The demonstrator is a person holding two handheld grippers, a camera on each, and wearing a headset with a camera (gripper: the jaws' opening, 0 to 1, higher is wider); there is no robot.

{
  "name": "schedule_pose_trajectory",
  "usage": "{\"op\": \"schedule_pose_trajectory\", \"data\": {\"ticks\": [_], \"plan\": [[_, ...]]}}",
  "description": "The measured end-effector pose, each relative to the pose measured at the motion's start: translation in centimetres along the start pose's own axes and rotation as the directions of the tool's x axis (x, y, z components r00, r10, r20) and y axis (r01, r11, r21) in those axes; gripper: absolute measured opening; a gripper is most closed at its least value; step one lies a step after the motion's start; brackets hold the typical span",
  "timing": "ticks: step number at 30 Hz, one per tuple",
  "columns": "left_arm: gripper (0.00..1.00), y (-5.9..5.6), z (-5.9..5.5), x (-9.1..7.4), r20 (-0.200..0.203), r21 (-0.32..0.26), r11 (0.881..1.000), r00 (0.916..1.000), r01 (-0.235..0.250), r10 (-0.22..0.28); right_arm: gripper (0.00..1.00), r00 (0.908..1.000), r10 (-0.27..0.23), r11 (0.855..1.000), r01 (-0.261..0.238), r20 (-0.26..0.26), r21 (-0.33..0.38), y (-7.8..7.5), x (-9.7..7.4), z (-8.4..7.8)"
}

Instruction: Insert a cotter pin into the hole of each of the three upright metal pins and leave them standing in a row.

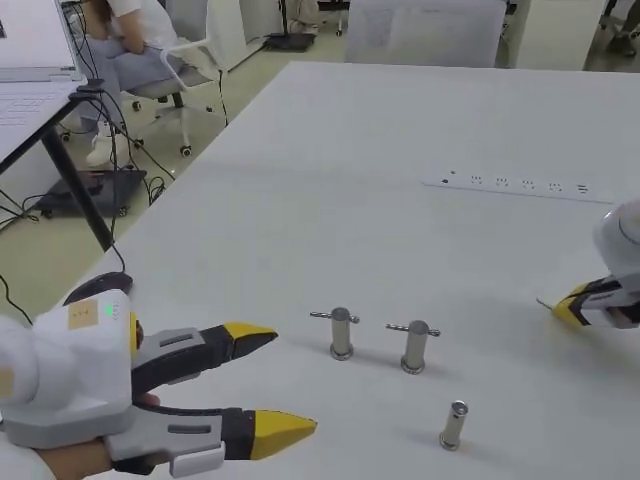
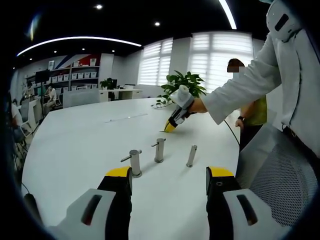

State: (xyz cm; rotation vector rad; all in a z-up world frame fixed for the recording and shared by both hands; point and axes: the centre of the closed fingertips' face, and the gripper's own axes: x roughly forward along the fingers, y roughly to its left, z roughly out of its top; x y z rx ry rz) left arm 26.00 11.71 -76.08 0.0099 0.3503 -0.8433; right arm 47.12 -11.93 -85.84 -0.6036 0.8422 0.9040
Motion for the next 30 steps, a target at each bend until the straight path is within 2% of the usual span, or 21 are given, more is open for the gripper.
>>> {"op": "schedule_pose_trajectory", "data": {"ticks": [5, 17, 22, 30], "plan": [[0.59, -0.1, 0.0, 0.1, 0.000, 0.000, 1.000, 1.0000, 0.002, -0.002, 0.03, 1.0000, 0.005, 1.000, -0.005, -0.002, -0.029, 0.0, -0.1, -0.2], [0.59, -0.2, 0.2, 0.4, 0.001, 0.004, 1.000, 0.9999, 0.012, -0.012, 0.02, 0.9999, 0.010, 0.999, -0.009, 0.014, -0.030, -0.1, -0.9, -0.2], [0.59, -0.5, 0.5, 0.6, 0.005, 0.009, 1.000, 0.9998, 0.019, -0.019, 0.02, 0.9998, 0.018, 0.998, -0.018, 0.008, -0.061, 0.6, -1.4, -0.5], [0.58, -1.0, 1.3, 1.2, 0.013, 0.028, 0.999, 0.9993, 0.036, -0.036, 0.02, 0.9987, 0.038, 0.993, -0.034, 0.034, -0.109, 2.0, -3.0, 0.2]]}}
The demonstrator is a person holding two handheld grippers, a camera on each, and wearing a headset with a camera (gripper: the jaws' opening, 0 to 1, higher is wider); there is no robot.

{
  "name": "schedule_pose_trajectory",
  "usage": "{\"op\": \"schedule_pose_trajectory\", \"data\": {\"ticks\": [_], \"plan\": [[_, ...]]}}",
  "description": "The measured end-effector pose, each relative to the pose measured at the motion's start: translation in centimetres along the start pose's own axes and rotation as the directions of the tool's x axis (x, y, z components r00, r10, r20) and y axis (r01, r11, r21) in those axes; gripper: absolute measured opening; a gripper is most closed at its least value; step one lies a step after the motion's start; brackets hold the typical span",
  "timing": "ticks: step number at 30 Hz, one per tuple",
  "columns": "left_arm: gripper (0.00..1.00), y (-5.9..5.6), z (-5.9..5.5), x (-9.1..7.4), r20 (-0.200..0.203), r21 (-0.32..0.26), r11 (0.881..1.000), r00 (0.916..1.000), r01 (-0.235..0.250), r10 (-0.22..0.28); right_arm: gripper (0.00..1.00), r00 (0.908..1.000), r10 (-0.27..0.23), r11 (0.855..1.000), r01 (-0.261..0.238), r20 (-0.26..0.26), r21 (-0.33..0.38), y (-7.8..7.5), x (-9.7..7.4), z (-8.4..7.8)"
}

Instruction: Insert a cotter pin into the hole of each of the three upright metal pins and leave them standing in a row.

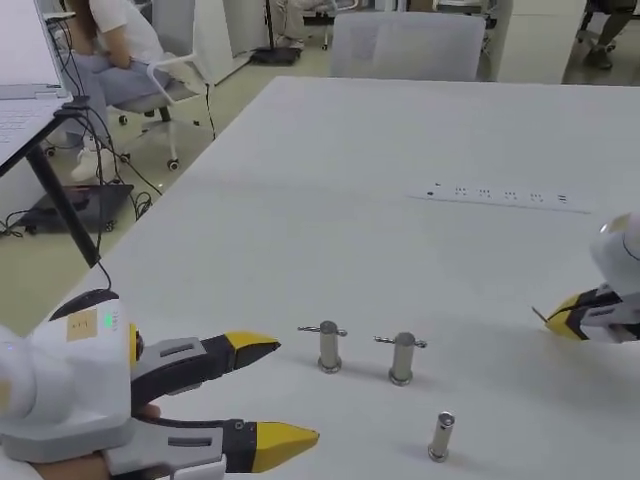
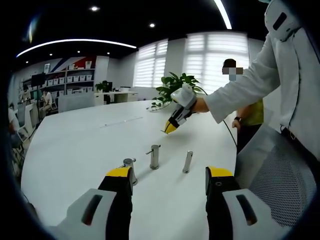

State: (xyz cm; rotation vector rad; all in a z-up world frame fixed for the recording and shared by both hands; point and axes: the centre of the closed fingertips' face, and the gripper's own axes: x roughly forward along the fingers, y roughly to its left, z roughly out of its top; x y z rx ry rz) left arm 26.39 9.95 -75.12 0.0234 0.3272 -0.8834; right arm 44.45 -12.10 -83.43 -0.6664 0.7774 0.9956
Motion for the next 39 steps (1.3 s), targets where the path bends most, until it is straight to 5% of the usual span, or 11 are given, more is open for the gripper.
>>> {"op": "schedule_pose_trajectory", "data": {"ticks": [17, 39], "plan": [[0.57, -1.6, 1.8, 1.7, 0.012, 0.045, 0.998, 0.9986, 0.051, -0.051, 0.01, 0.9935, 0.082, 0.994, -0.077, 0.078, -0.072, 4.7, -4.8, 3.5], [0.47, -3.5, 3.5, 4.2, 0.015, 0.103, 0.987, 0.9921, 0.123, -0.125, 0.01, 0.9656, 0.229, 0.957, -0.201, 0.122, -0.208, 12.9, -8.9, 7.7]]}}
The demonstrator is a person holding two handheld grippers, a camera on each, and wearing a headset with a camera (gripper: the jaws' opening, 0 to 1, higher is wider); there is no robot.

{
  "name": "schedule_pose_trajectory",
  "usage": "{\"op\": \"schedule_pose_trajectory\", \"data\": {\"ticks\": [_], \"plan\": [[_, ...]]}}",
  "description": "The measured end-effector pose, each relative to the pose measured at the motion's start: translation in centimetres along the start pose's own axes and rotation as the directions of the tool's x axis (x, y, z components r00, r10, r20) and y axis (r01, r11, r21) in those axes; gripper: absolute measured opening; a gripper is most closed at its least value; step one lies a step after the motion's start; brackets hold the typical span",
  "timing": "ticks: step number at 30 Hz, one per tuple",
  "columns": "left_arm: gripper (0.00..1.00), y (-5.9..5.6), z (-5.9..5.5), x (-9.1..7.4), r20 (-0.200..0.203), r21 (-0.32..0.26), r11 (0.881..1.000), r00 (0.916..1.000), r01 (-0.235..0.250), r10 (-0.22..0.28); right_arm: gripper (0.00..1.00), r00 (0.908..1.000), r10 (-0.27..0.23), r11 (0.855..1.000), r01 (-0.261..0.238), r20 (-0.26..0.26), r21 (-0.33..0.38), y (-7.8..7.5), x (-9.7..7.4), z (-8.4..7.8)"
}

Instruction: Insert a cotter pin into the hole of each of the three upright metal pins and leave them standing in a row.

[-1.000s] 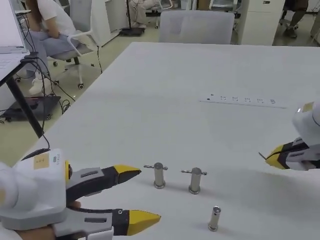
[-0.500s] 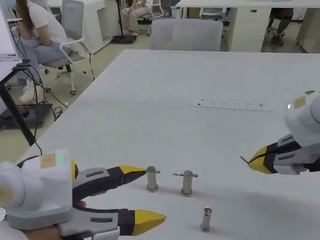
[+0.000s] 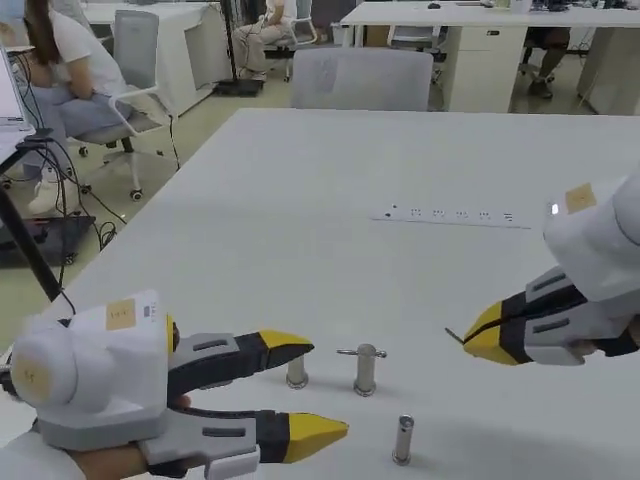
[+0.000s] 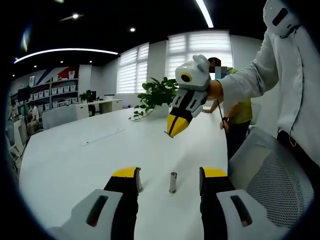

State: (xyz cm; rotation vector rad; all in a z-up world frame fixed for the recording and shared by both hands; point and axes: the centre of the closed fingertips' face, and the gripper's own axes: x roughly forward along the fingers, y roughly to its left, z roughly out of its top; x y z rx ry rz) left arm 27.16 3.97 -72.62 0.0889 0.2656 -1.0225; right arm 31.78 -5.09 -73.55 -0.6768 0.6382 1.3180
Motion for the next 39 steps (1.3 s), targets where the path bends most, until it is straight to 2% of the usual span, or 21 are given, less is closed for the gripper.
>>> {"op": "schedule_pose_trajectory", "data": {"ticks": [9, 16, 21, 26, 31, 34, 39], "plan": [[0.46, -1.0, 0.7, 1.3, 0.008, 0.021, 0.999, 0.9990, 0.044, -0.045, 0.01, 0.9976, 0.068, 0.997, -0.069, -0.009, -0.046, 2.9, 0.3, 1.4], [0.43, -1.7, 0.8, 1.9, 0.001, 0.016, 0.997, 0.9974, 0.072, -0.072, 0.01, 0.9932, 0.109, 0.990, -0.112, -0.039, -0.087, 4.5, 0.8, 1.5], [0.38, -2.2, 1.2, 2.5, -0.002, 0.026, 0.996, 0.9960, 0.089, -0.089, 0.01, 0.9899, 0.128, 0.984, -0.134, -0.062, -0.118, 5.2, 1.1, 1.6], [0.27, -2.9, 1.3, 3.0, -0.015, 0.039, 0.992, 0.9927, 0.120, -0.119, 0.01, 0.9882, 0.136, 0.981, -0.144, -0.071, -0.132, 5.4, 1.2, 1.7], [0.25, -3.4, 1.5, 3.5, -0.024, 0.049, 0.989, 0.9901, 0.139, -0.138, 0.01, 0.9838, 0.153, 0.974, -0.166, -0.093, -0.154, 6.1, 1.4, 1.7], [0.20, -3.7, 1.4, 3.7, -0.036, 0.052, 0.986, 0.9872, 0.157, -0.155, 0.01, 0.9811, 0.162, 0.969, -0.178, -0.106, -0.169, 6.5, 1.5, 1.7], [0.18, -4.3, 1.2, 4.1, -0.058, 0.082, 0.980, 0.9828, 0.180, -0.175, 0.01, 0.9780, 0.173, 0.963, -0.192, -0.117, -0.188, 6.8, 1.5, 1.8]]}}
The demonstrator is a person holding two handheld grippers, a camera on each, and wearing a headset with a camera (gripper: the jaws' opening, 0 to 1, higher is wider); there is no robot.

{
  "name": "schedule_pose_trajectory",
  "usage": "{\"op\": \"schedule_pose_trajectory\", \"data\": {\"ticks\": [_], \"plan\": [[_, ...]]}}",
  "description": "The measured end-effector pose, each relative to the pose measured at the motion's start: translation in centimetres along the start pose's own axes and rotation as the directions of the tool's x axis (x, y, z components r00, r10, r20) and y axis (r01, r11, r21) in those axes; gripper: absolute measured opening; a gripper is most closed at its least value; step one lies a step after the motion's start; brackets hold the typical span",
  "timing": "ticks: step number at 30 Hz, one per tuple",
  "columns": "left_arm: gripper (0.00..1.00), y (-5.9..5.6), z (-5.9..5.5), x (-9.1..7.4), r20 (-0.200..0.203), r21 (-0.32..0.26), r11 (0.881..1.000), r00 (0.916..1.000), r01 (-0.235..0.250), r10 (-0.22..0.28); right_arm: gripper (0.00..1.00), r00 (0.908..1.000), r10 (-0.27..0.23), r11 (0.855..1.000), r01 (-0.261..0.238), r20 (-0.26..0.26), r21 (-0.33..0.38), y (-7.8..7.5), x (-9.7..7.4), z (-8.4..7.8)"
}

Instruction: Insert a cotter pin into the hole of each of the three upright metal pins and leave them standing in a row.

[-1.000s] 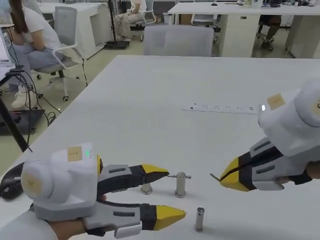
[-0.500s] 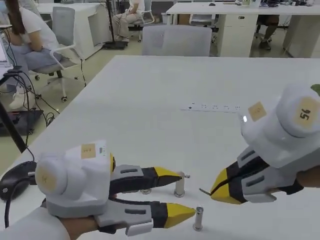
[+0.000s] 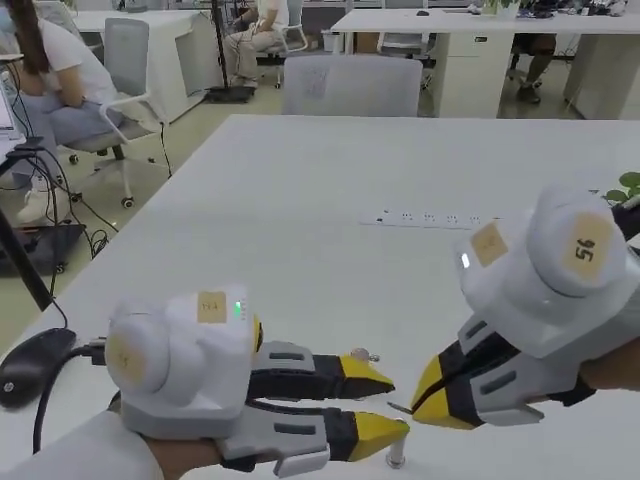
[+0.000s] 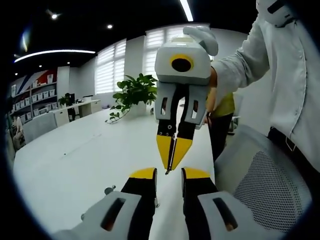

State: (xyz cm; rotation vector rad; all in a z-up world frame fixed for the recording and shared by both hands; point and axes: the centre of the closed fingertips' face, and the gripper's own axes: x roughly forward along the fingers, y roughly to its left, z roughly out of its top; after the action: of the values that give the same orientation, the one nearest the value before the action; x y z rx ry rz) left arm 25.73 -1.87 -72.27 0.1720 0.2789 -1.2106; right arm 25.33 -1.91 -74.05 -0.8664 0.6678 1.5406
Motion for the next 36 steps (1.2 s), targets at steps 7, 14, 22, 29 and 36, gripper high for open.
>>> {"op": "schedule_pose_trajectory", "data": {"ticks": [7, 14, 22, 29, 36], "plan": [[0.14, -0.3, -0.1, 0.2, -0.013, 0.005, 1.000, 0.9998, 0.013, -0.012, 0.01, 0.9998, 0.012, 1.000, -0.012, -0.015, -0.023, 0.2, -0.1, 0.2], [0.09, -0.5, -0.2, 0.3, -0.022, 0.003, 1.000, 0.9996, 0.016, -0.016, 0.01, 0.9992, 0.022, 0.998, -0.024, -0.035, -0.056, 0.6, 0.0, 0.3], [0.02, -0.6, -0.5, 0.3, -0.037, -0.004, 1.000, 0.9991, 0.019, -0.019, 0.01, 0.9979, 0.027, 0.995, -0.033, -0.058, -0.092, 1.0, 0.2, 0.3], [0.01, -0.7, -0.6, 0.3, -0.043, -0.007, 1.000, 0.9988, 0.021, -0.022, 0.01, 0.9975, 0.025, 0.994, -0.032, -0.065, -0.106, 1.0, 0.2, 0.4], [0.00, -0.9, -0.6, 0.3, -0.041, -0.015, 0.999, 0.9983, 0.040, -0.041, 0.02, 0.9968, 0.037, 0.990, -0.046, -0.071, -0.132, 1.2, 0.2, 0.4]]}}
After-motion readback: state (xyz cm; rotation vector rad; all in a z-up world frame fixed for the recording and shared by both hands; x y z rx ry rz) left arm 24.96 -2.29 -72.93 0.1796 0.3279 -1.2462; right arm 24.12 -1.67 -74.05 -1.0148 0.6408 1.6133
